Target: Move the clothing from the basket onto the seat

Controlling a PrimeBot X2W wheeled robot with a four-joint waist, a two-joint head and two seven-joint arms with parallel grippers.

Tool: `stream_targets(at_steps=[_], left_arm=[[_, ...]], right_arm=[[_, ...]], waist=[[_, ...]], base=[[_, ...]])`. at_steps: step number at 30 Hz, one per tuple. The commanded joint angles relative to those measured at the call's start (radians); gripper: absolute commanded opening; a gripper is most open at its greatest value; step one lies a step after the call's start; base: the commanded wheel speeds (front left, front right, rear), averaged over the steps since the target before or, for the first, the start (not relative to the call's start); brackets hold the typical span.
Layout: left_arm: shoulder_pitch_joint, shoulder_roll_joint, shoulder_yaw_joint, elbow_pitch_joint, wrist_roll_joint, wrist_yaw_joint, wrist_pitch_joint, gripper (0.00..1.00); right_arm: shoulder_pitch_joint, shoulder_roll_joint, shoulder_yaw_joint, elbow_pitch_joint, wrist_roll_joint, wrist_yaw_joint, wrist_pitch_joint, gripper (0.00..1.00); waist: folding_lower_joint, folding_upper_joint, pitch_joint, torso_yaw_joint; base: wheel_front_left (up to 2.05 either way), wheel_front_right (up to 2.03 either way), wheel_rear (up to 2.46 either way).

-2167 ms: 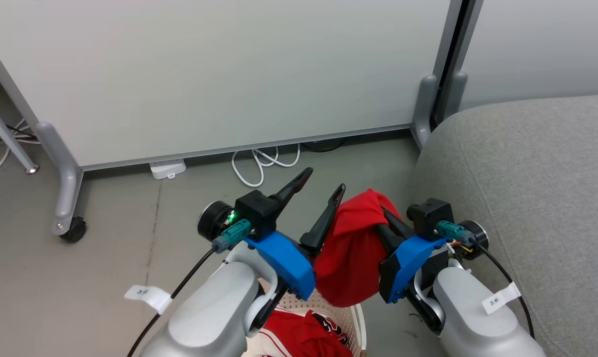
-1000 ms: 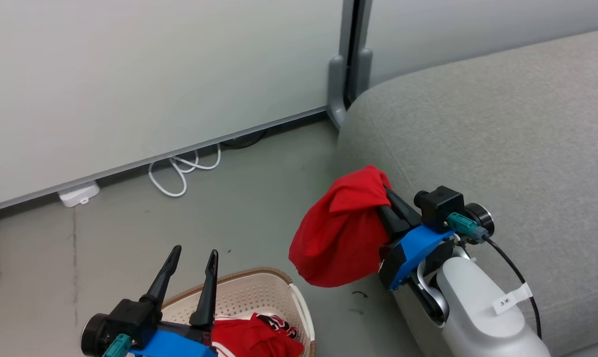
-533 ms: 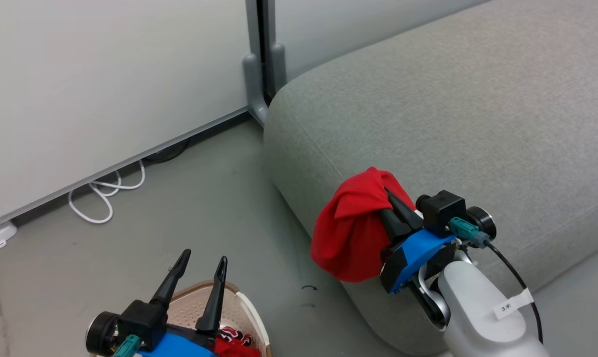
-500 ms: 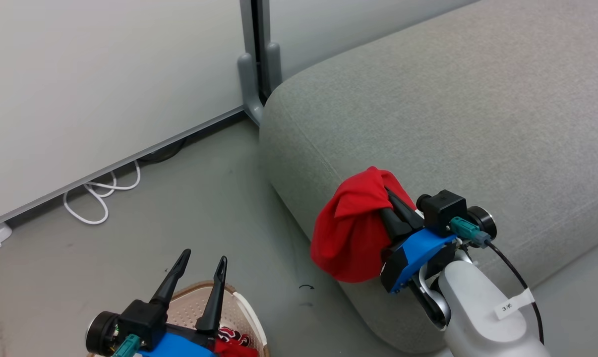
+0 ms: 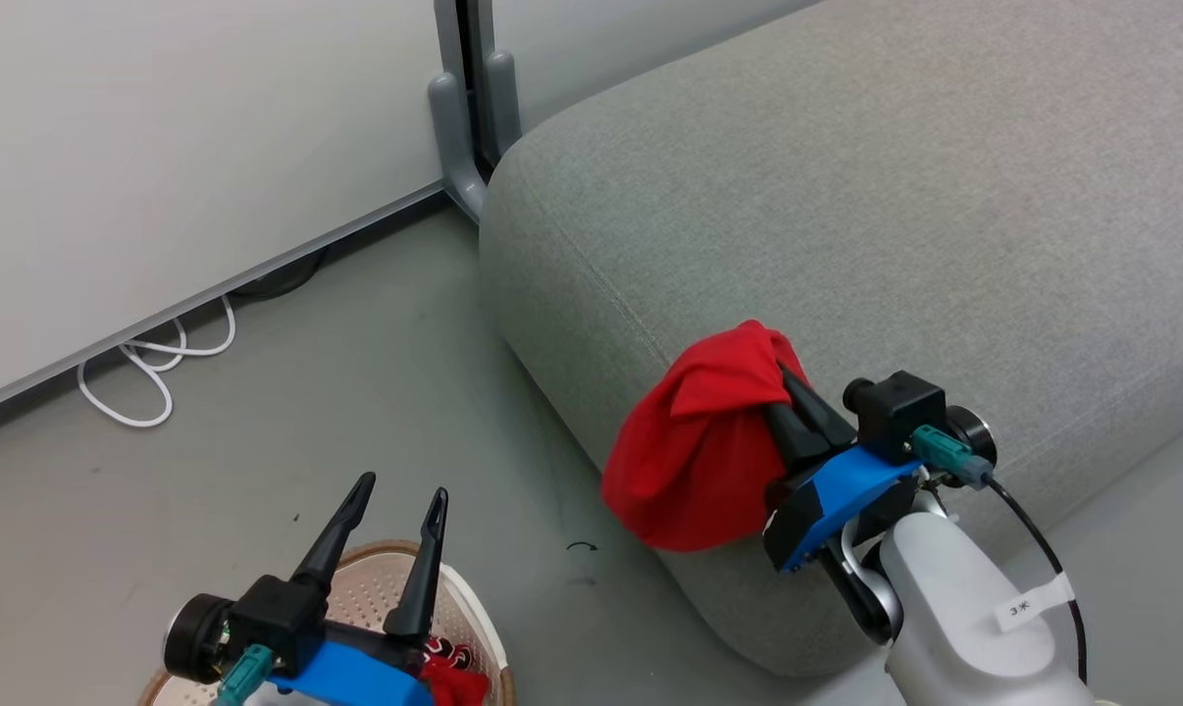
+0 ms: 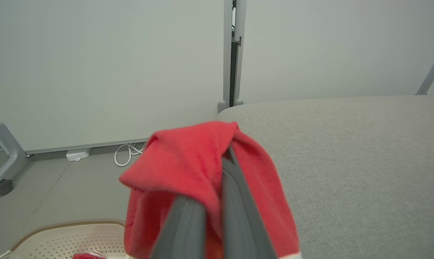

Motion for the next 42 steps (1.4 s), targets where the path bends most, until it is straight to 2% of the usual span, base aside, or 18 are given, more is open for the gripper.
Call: stream_targets(at_steps=[1,5,14,17,24,30,36,38,39,42], left_arm=[[-0.019,0.009,0.007,-0.009,0.004,0.000,-0.003,1.00],[-0.035,0.012,0.019,-0.022,0.013,0.000,-0.003,1.00],[-0.135,0.053,0.008,-0.102,0.057,0.000,-0.003,1.00],[-0.164,0.076,0.000,-0.134,0.068,0.000,-0.003,1.00],[-0.220,0.135,-0.012,-0.227,0.102,-0.001,0.002,1.00],[-0.240,0.176,-0.015,-0.309,0.119,0.000,0.031,1.00],[-0.244,0.203,-0.026,-0.353,0.125,0.000,0.064,1.00],[-0.246,0.206,-0.026,-0.358,0.123,0.000,0.068,1.00],[-0.245,0.208,-0.027,-0.357,0.121,0.000,0.069,1.00],[-0.238,0.207,-0.030,-0.347,0.115,0.001,0.066,1.00]], right_arm=[[-0.026,-0.002,-0.017,-0.011,-0.012,0.000,-0.001,0.00],[-0.070,-0.002,-0.077,-0.017,-0.016,0.000,-0.003,0.00],[-0.332,-0.007,-0.343,-0.016,-0.088,0.000,-0.002,0.00],[-0.429,-0.036,-0.426,-0.008,-0.098,0.000,0.006,0.00],[-0.613,-0.157,-0.596,0.028,-0.121,0.000,0.035,0.00],[-0.671,-0.194,-0.721,0.114,-0.141,0.000,0.026,0.00],[-0.635,-0.180,-0.789,0.251,-0.174,0.000,0.011,0.00],[-0.620,-0.174,-0.799,0.294,-0.192,0.000,0.007,0.48],[-0.615,-0.174,-0.800,0.313,-0.203,0.000,0.005,1.00],[-0.603,-0.176,-0.788,0.352,-0.231,0.000,-0.002,1.00]], waist=[[0.0001,0.0000,0.017,0.012],[0.0001,0.0000,0.055,0.029],[0.0001,0.0000,0.260,0.095],[0.0001,0.0000,0.330,0.104],[0.0001,0.0000,0.496,0.107],[0.0001,0.0000,0.593,0.100],[0.0001,0.0000,0.624,0.100],[0.0001,0.0000,0.621,0.103],[0.0001,0.0000,0.618,0.105],[0.0001,0.0000,0.603,0.109]], base=[[0.00,0.00,0.00],[0.00,0.00,0.00],[0.00,0.00,0.00],[0.00,0.00,0.00],[0.00,0.00,0.00],[0.00,0.00,0.00],[0.00,0.00,0.00],[0.00,0.00,0.00],[0.00,0.00,0.00],[0.00,0.00,0.00]])
